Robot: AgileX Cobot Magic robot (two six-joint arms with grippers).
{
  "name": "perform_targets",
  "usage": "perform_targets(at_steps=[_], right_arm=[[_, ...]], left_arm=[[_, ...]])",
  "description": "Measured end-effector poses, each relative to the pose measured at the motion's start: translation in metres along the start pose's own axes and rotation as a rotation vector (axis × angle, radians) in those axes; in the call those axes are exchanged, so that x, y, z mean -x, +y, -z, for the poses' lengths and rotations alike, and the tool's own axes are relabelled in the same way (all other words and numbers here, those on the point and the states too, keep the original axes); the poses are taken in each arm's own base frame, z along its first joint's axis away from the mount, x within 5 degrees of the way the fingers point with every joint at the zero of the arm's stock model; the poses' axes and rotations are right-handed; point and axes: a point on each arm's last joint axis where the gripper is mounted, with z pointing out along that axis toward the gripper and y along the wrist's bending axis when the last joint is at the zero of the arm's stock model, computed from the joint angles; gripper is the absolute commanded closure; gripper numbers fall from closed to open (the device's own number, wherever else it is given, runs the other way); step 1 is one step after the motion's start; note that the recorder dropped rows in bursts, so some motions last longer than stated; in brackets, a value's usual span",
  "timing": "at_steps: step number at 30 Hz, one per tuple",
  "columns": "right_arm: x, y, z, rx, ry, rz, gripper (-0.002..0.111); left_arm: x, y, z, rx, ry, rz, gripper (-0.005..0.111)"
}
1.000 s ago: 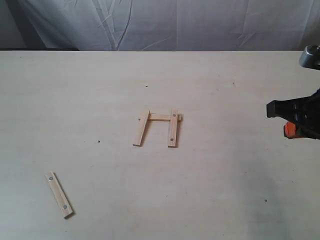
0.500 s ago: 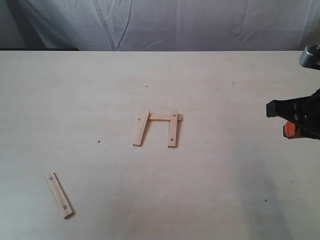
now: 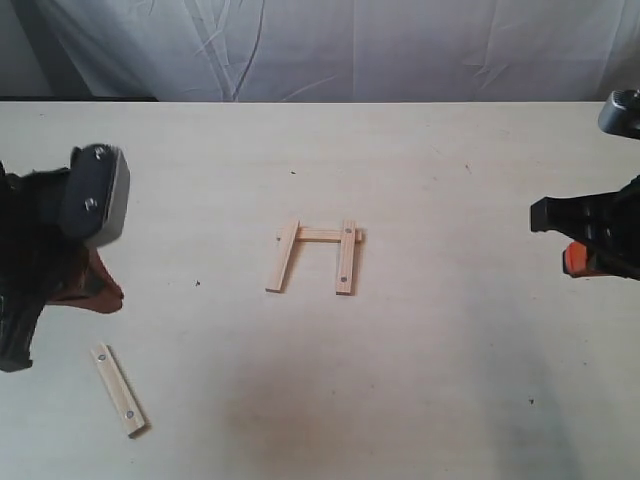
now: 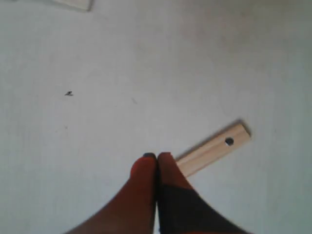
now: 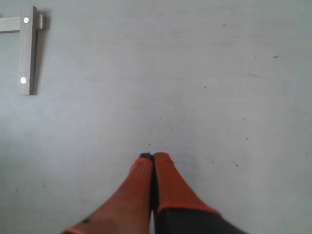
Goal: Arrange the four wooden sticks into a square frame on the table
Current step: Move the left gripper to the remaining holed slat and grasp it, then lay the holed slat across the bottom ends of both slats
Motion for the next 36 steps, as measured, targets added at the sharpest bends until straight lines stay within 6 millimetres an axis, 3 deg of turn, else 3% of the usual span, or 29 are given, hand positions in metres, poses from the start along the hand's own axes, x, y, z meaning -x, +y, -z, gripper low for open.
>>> perform_targets(at_steps=[3, 6, 11, 14, 21, 36], right_arm=[[0.0, 0.001, 0.0, 0.009, 0.001, -0.007, 0.108], [0.0, 0.002, 0.0, 0.018, 0.002, -0.006, 0.108], [0.0, 0.004, 0.0, 0.042, 0.0, -0.007, 0.108], [0.0, 0.004, 0.0, 0.046, -0.002, -0.006, 0.108], [0.0, 0.004, 0.0, 0.048, -0.002, -0.006, 0.108], [0.0, 0.004, 0.0, 0.048, -0.004, 0.01, 0.108]], left_arm=[[-0.004, -0.003, -0.007, -0.056, 0.098, -0.224, 0.105], [-0.01, -0.004, -0.011, -0.089, 0.187, -0.372, 0.097], [-0.018, -0.01, -0.021, -0.094, 0.212, -0.481, 0.073], [-0.021, -0.014, -0.028, -0.082, 0.205, -0.537, 0.066], [-0.026, -0.021, -0.044, -0.033, 0.207, -0.665, 0.065], [-0.022, -0.024, -0.085, -0.127, 0.22, -0.811, 0.065]])
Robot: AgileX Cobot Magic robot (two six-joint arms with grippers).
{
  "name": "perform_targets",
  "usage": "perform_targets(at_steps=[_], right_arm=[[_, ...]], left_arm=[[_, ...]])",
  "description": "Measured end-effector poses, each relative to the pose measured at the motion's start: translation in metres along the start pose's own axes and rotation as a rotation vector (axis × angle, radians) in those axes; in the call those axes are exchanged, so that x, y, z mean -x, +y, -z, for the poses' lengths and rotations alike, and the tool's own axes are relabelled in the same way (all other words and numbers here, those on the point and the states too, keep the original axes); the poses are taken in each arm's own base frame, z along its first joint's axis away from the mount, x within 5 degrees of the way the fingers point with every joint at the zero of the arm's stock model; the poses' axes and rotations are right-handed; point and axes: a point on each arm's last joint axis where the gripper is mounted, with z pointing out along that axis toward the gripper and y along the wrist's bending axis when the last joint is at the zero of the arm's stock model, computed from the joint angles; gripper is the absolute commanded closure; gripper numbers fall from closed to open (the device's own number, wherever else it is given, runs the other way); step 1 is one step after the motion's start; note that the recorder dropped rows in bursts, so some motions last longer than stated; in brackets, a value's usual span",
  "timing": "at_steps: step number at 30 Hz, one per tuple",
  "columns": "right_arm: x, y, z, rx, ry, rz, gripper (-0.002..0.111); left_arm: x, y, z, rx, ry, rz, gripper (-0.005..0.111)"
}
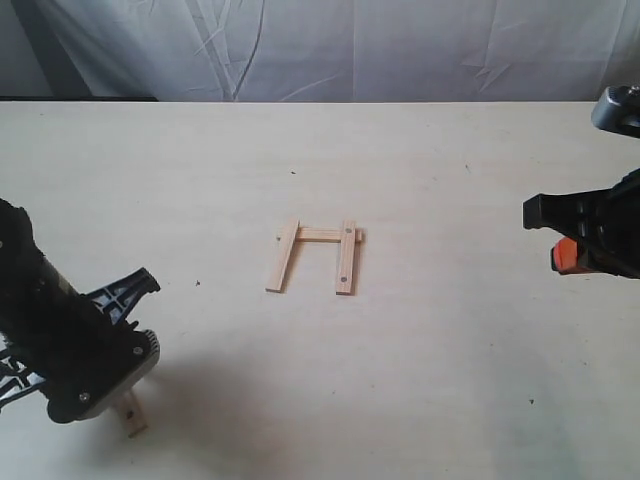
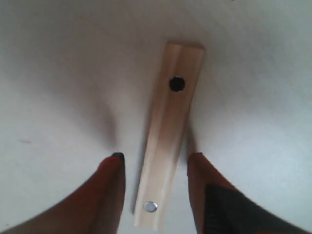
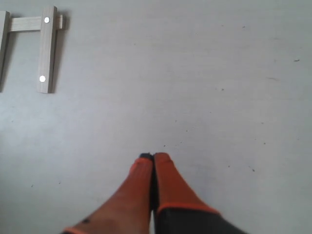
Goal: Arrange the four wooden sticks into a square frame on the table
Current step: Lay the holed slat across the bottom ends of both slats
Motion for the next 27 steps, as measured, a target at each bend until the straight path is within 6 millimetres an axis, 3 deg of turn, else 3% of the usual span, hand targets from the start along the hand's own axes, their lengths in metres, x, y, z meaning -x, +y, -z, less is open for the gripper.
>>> perform_targets(at_steps=[5, 10, 18, 21, 23, 25, 27], right_arm=[[0.0, 0.0, 0.0, 0.0, 0.0, 0.002, 0.108], [0.0, 0.0, 0.0, 0.0, -0.001, 0.002, 0.108], [0.0, 0.0, 0.0, 0.0, -0.002, 0.002, 0.108], [0.0, 0.0, 0.0, 0.0, -0.004, 0.005, 0.108], [0.0, 0.0, 0.0, 0.0, -0.004, 0.005, 0.108], [0.0, 0.0, 0.0, 0.0, 0.0, 0.005, 0.108], [0.0, 0.0, 0.0, 0.002, 0.0, 0.003, 0.108]], left_arm=[[-0.001, 0.0, -0.005, -0.014, 0.002, -0.012, 0.066], [-0.001, 0.0, -0.008, -0.028, 0.003, -0.022, 0.081], [-0.002, -0.001, -0.011, -0.045, 0.001, -0.031, 0.088], [-0.001, -0.001, -0.01, -0.038, -0.002, -0.02, 0.097], [0.002, 0.002, -0.003, 0.014, -0.024, 0.05, 0.106], [0.006, 0.013, 0.014, 0.121, -0.071, 0.184, 0.107], [0.009, 0.038, 0.045, 0.295, -0.165, 0.435, 0.107]])
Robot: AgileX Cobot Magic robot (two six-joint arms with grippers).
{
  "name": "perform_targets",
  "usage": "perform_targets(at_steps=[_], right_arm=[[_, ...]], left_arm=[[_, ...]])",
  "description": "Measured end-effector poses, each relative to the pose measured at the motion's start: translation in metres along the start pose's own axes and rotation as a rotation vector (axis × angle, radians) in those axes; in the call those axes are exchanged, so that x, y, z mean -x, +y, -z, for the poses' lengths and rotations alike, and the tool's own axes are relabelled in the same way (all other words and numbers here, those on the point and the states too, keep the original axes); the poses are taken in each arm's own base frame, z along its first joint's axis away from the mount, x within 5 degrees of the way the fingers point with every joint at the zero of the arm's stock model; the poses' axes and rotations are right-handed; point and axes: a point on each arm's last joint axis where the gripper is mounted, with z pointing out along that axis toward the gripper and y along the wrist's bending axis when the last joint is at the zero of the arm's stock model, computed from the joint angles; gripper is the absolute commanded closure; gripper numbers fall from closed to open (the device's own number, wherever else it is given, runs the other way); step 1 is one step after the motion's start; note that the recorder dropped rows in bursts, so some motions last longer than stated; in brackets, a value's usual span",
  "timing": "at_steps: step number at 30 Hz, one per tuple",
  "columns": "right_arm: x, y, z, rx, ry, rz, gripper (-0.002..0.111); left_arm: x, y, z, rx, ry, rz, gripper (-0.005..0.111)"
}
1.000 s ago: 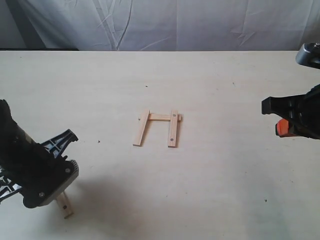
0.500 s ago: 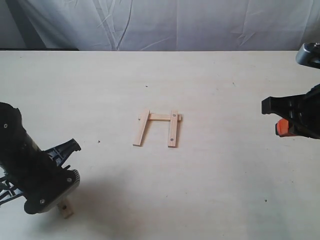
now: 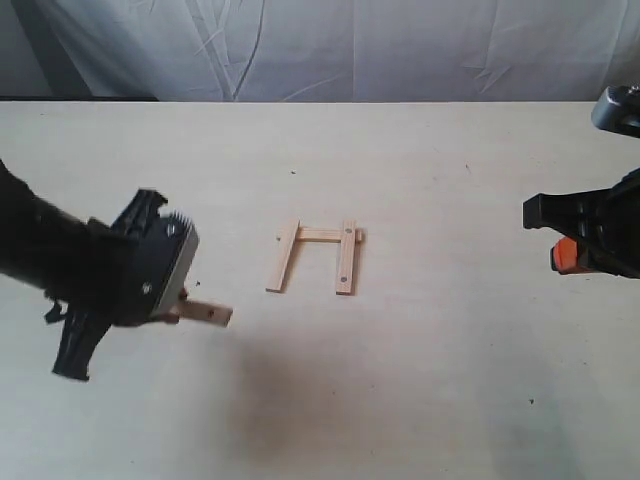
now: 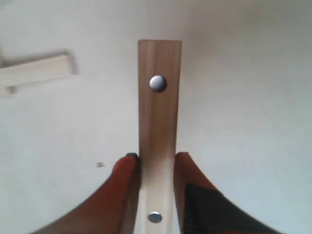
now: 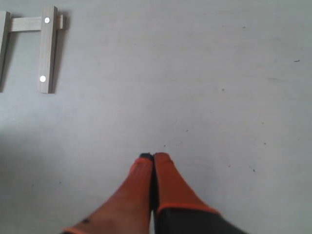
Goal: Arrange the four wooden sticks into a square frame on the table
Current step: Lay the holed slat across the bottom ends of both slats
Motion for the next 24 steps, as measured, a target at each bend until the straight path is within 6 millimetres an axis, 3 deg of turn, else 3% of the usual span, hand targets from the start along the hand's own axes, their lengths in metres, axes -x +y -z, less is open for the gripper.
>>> perform_targets(at_steps=[4, 7, 11, 16, 20, 24], right_arm=[[0.002, 0.002, 0.005, -0.002, 0.021, 0.019, 0.108], [0.011, 0.005, 0.014, -0.014, 0.011, 0.06, 0.108], [0.015, 0.006, 0.017, -0.018, -0.008, 0.077, 0.108], [0.015, 0.006, 0.017, -0.019, -0.012, 0.082, 0.108], [0.016, 0.006, 0.017, -0.02, -0.016, 0.085, 0.108], [0.017, 0.006, 0.017, -0.019, -0.027, 0.085, 0.108]], left_arm=[[0.022, 0.044, 0.023, 0.079, -0.011, 0.188, 0.107], [0.039, 0.067, 0.016, 0.026, 0.091, 0.197, 0.107], [0.061, 0.085, -0.011, -0.049, 0.162, 0.159, 0.107], [0.087, 0.093, -0.054, -0.109, 0.169, 0.093, 0.107], [0.088, 0.1, -0.099, -0.166, 0.201, 0.049, 0.107], [0.087, 0.104, -0.113, -0.157, 0.199, 0.003, 0.107]])
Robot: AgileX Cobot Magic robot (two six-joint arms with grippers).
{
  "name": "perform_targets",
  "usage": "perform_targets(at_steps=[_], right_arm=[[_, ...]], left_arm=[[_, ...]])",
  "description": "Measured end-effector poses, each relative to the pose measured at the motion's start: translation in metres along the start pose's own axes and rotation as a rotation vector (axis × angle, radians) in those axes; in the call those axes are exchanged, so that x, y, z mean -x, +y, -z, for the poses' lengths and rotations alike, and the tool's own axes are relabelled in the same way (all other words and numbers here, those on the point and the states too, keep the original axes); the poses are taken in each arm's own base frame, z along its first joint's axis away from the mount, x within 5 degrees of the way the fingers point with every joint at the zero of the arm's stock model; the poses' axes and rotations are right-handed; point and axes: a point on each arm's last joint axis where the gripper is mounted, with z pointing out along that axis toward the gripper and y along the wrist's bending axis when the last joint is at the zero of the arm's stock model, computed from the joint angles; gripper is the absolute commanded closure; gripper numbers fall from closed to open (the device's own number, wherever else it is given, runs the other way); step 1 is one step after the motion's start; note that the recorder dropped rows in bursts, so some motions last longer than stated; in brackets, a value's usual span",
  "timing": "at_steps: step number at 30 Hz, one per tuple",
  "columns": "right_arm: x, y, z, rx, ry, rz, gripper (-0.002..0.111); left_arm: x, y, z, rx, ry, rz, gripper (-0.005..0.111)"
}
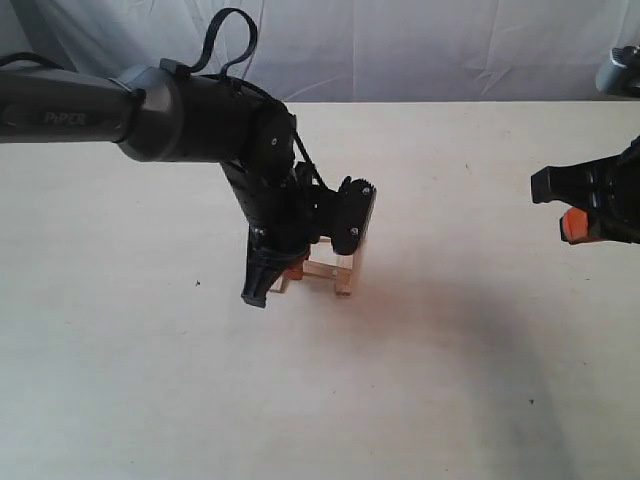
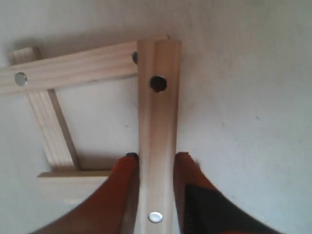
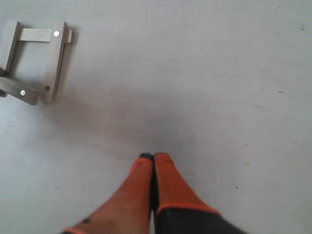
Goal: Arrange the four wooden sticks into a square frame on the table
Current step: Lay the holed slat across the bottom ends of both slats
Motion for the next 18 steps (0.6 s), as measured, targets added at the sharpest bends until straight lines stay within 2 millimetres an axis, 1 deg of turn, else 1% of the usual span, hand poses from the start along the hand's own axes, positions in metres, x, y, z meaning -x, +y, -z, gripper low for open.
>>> perform_targets(at_steps=[4, 9, 15, 18], right_arm=[[0.0003, 0.0, 0.0, 0.0, -0.003, 0.0, 0.108], [0.0003, 0.0001, 0.0, 0.001, -0.003, -0.001, 0.108], [0.0004, 0.0004, 0.0, 0.004, -0.005, -0.004, 0.108], [0.0004, 0.0009, 0.0, 0.009, -0.004, -0.01, 0.108]], left_arm=[[0.0016, 0.0031, -0.0069, 0.03, -0.017, 0.001, 0.107], [0.0043, 0.0046, -0.0074, 0.044, -0.046, 0.026, 0.105], [0.0044, 0.0022, -0.0089, 0.017, -0.048, 0.037, 0.069], [0.0045, 0.0024, -0.0089, 0.019, -0.048, 0.041, 0.066]])
